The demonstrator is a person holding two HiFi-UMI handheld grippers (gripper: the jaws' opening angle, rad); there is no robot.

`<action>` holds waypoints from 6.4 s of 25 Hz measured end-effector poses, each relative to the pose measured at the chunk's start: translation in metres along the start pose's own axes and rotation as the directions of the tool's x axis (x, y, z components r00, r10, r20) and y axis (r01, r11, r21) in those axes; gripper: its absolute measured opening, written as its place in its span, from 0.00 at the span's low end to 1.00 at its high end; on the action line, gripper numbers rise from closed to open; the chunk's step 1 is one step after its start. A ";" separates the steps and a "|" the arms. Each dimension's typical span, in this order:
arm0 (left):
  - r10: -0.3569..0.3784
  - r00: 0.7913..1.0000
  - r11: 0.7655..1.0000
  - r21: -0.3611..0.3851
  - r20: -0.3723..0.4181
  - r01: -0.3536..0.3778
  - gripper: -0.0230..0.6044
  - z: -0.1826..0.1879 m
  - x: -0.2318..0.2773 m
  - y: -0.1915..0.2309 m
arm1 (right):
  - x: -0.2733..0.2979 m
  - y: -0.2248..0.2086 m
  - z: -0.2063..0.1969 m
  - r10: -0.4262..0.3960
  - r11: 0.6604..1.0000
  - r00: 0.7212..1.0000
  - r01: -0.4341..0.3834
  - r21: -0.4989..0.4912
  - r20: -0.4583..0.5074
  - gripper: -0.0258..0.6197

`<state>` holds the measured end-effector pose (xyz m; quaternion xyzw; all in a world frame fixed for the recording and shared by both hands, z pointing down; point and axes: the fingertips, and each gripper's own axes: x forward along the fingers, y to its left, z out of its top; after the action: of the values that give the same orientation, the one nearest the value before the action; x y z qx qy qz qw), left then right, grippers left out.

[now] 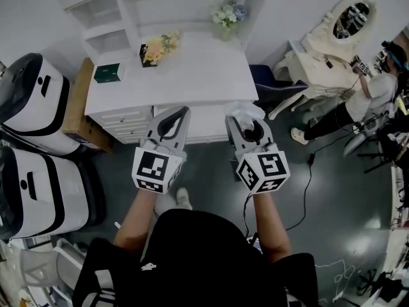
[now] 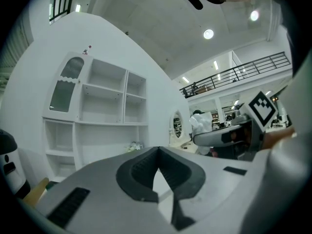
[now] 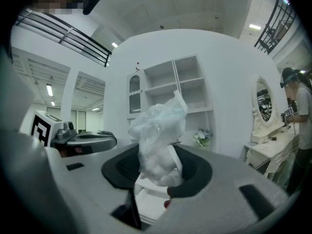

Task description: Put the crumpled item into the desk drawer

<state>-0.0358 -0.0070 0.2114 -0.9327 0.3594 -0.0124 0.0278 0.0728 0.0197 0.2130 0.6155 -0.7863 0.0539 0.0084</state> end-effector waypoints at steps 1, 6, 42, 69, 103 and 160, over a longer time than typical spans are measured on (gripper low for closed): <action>-0.001 1.000 1.000 -0.001 0.000 0.001 0.05 -0.001 0.001 0.005 | 0.005 0.001 0.000 -0.001 1.000 1.000 0.001 -0.001 0.000 0.26; 0.003 1.000 1.000 -0.005 -0.015 -0.003 0.05 -0.011 0.009 0.029 | 0.030 0.006 -0.001 0.003 1.000 1.000 -0.003 0.003 -0.008 0.26; -0.019 0.998 1.000 -0.015 -0.067 0.018 0.05 -0.056 0.035 0.079 | 0.095 0.008 -0.037 -0.011 1.000 0.998 0.012 0.028 -0.058 0.26; 0.000 0.977 0.994 -0.110 -0.211 -0.024 0.05 -0.129 0.133 0.088 | 0.168 -0.065 -0.106 0.080 0.995 0.970 -0.063 0.077 -0.229 0.26; 0.025 0.914 0.985 -0.148 -0.404 -0.093 0.05 -0.242 0.175 0.106 | 0.223 -0.090 -0.248 0.252 0.968 0.812 -0.222 0.120 -0.527 0.26; 0.028 0.778 0.945 -0.237 -0.628 -0.225 0.05 -0.405 0.144 0.118 | 0.236 -0.094 -0.500 0.206 0.767 0.258 -0.641 -0.008 -0.944 0.27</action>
<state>-0.0261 -0.2084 0.6090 -0.8437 0.4089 -0.2597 -0.2315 0.0806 -0.1831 0.7359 0.2244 -0.7796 0.2203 0.5416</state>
